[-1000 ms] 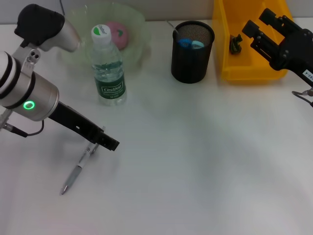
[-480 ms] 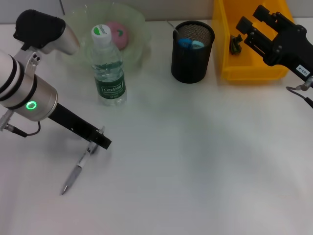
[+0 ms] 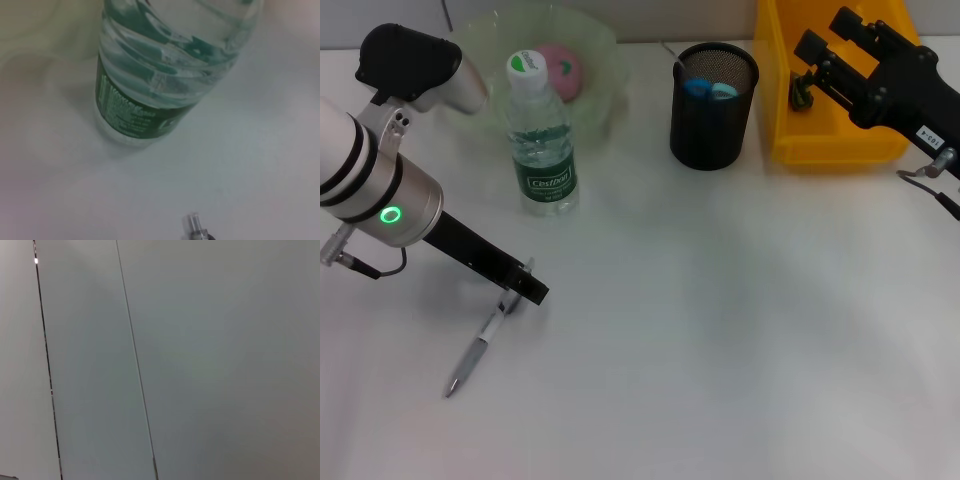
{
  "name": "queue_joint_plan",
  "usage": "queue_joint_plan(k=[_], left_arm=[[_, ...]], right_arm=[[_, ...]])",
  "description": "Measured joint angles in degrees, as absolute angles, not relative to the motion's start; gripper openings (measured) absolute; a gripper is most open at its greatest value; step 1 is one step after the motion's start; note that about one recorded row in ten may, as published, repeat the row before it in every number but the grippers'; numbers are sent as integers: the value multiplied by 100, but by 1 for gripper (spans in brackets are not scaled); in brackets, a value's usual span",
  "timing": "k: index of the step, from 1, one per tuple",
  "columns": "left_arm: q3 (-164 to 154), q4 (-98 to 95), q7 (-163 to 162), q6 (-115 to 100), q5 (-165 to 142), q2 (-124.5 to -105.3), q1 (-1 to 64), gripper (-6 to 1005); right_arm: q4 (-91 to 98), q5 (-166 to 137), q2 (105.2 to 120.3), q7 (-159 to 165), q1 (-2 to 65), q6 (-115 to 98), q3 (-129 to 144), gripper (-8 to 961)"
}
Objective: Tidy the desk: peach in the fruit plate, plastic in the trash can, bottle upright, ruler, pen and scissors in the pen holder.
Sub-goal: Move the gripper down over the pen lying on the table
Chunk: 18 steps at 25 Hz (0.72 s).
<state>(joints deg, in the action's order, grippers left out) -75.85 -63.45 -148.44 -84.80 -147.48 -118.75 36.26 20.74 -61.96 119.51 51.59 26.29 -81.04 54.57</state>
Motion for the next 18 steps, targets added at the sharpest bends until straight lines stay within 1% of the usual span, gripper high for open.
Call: queue_joint_plan(k=[6,18], left_arm=[[-7585,-6293,-14843,-8468,-14749,-11874,3658,725],[-7588,-6018,-14868,-8531,-14992,-11874,3968,725]], right_arm=[[2074,-6196,11953,5159,2690,-8011,5461,603],[2074,-6196,11953,5159,2770,-7868,5459,604]])
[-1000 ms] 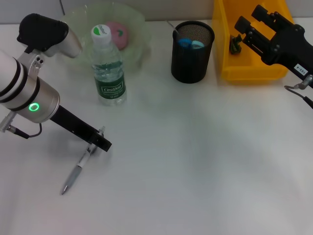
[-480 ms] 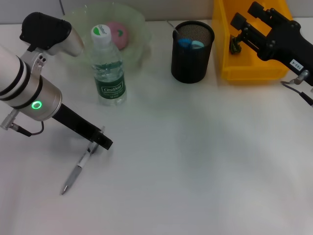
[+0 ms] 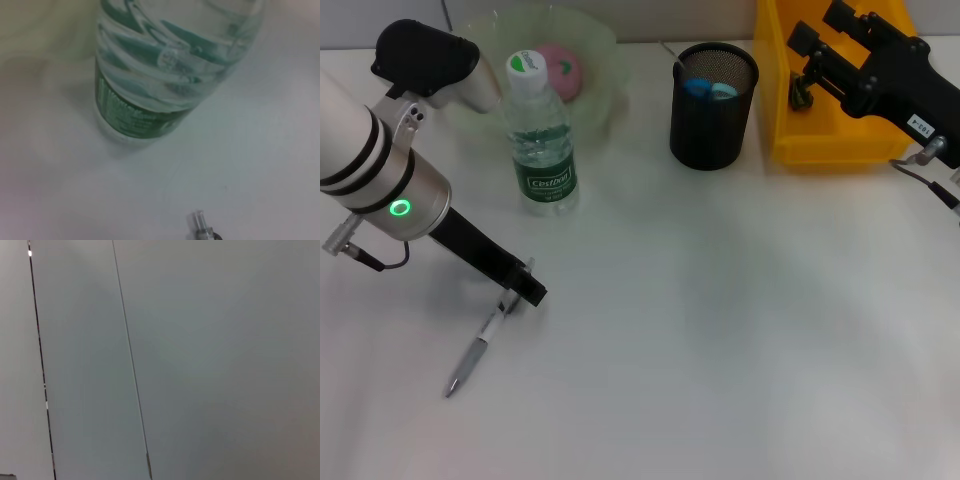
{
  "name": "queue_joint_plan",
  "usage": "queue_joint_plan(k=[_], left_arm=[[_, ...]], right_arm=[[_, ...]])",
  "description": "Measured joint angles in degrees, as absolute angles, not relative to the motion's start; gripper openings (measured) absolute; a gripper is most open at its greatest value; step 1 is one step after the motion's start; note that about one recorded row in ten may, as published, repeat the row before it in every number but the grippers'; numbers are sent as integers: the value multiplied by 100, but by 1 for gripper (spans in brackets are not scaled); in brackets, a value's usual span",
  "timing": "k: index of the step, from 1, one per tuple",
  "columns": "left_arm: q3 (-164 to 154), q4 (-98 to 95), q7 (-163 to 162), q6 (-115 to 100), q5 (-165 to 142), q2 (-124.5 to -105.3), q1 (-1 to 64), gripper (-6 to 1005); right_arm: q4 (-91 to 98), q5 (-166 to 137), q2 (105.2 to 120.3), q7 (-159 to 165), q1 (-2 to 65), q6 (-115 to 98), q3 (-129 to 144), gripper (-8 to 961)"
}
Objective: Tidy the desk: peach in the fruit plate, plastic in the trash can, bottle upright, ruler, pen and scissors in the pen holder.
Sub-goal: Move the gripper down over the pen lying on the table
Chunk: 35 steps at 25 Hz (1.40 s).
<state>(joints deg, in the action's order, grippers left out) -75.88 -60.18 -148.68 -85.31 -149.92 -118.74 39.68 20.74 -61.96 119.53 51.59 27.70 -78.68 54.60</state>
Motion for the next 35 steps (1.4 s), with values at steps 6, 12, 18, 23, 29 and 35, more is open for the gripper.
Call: queue_joint_plan(k=[6,12,18,23,29,35], left_arm=[[-7593,-5909,-14876,-8561,-15043,-11873,4080,725],[-7594,-5901,-14938,-8561,-15245,-11879,4127,725],[-7605,-5897,-14950,-8633,-15276,-11881,4136,726],[-7673,-5897,-14968,-8692,-15276,-11883,4171,725],[-7736,-5897,-15000,-8693,-15282,-11883,4188,723],[-7759,-5825,-15003,-8711,-15288,-11887,4216,722]], right_arm=[[2074,-6196,11953,5159,2795,-7820,5467,604],[2074,-6196,11953,5159,2797,-7820,5443,604],[2074,-6196,11954,5159,2795,-7812,5440,604],[2074,-6196,11960,5159,2802,-7779,5440,604],[2074,-6196,11962,5159,2809,-7755,5450,604],[2074,-6196,11962,5159,2812,-7751,5437,603]])
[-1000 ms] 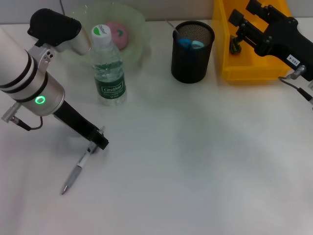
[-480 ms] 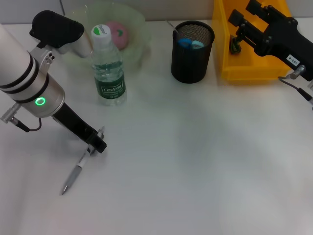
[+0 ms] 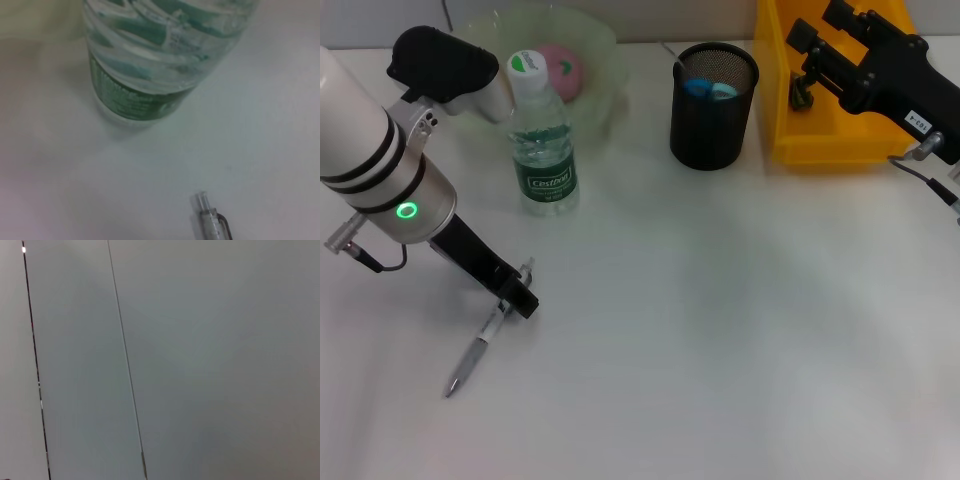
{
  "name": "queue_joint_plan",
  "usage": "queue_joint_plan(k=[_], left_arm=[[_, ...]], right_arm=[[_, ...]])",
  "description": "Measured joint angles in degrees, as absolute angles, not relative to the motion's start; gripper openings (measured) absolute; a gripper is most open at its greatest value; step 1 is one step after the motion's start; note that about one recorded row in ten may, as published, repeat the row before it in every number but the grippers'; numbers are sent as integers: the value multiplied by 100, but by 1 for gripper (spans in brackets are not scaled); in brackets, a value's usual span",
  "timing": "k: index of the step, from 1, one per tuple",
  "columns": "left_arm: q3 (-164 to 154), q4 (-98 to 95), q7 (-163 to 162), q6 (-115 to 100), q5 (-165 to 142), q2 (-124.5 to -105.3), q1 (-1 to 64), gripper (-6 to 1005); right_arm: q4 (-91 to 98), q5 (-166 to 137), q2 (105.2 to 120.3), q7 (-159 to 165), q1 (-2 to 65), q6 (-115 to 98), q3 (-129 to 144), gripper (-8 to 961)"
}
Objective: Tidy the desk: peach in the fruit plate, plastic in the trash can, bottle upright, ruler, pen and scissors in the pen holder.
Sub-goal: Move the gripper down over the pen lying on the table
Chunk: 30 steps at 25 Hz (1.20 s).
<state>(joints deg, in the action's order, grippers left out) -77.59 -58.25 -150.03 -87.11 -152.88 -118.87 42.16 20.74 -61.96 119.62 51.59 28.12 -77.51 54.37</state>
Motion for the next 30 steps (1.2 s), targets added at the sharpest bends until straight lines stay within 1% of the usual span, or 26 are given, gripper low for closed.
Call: queue_joint_plan(k=[30], left_arm=[[-7821,-5670,-15020,-8628,-15311,-11909,4272,712]], right_arm=[[2065,-6196,11961,5159,2864,-7699,5440,603]])
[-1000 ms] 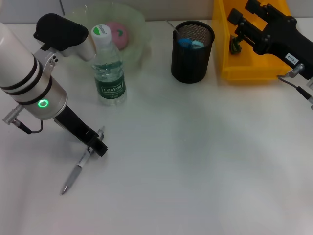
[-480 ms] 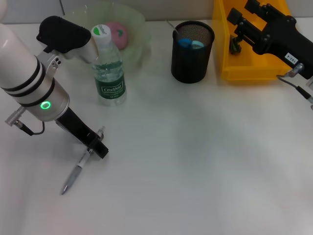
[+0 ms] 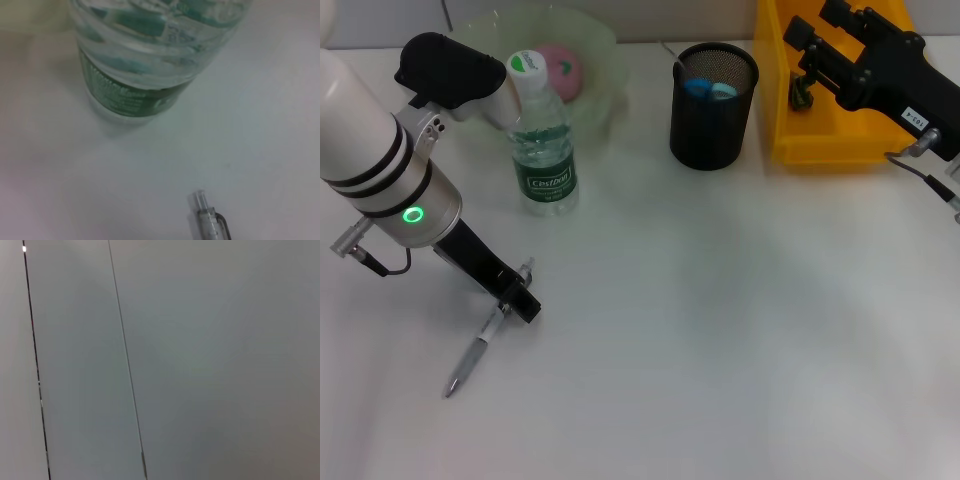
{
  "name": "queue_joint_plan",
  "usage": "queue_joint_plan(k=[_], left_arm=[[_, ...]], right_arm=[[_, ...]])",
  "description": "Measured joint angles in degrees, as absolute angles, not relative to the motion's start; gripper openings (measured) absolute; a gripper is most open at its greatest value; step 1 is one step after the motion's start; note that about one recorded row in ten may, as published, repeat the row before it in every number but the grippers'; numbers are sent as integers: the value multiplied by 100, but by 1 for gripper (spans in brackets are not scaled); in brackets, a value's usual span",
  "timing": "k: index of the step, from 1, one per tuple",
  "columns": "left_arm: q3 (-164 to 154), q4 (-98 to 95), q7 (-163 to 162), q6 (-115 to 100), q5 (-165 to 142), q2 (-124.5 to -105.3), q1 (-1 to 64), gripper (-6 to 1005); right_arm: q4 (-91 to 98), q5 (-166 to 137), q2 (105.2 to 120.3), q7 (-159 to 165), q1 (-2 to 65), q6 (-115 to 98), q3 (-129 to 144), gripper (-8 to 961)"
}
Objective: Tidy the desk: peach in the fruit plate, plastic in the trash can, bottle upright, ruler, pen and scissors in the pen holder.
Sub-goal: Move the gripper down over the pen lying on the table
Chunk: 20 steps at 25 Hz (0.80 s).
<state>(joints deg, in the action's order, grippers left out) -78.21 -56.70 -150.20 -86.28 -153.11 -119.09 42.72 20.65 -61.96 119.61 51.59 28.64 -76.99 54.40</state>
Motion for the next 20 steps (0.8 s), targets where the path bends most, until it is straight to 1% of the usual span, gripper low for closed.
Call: queue_joint_plan(k=[7,15,20], left_arm=[[-7869,-5669,-15006,-8595,-15326,-11899,4272,710],[-7902,-5668,-15002,-8579,-15327,-11900,4278,517],[-7901,-5668,-15007,-8577,-15331,-11900,4281,520]], right_arm=[[2065,-6196,11962,5159,2875,-7681,5440,603],[2066,-6197,11962,5159,2923,-7671,5440,603],[2065,-6197,11961,5159,2944,-7639,5440,604]])
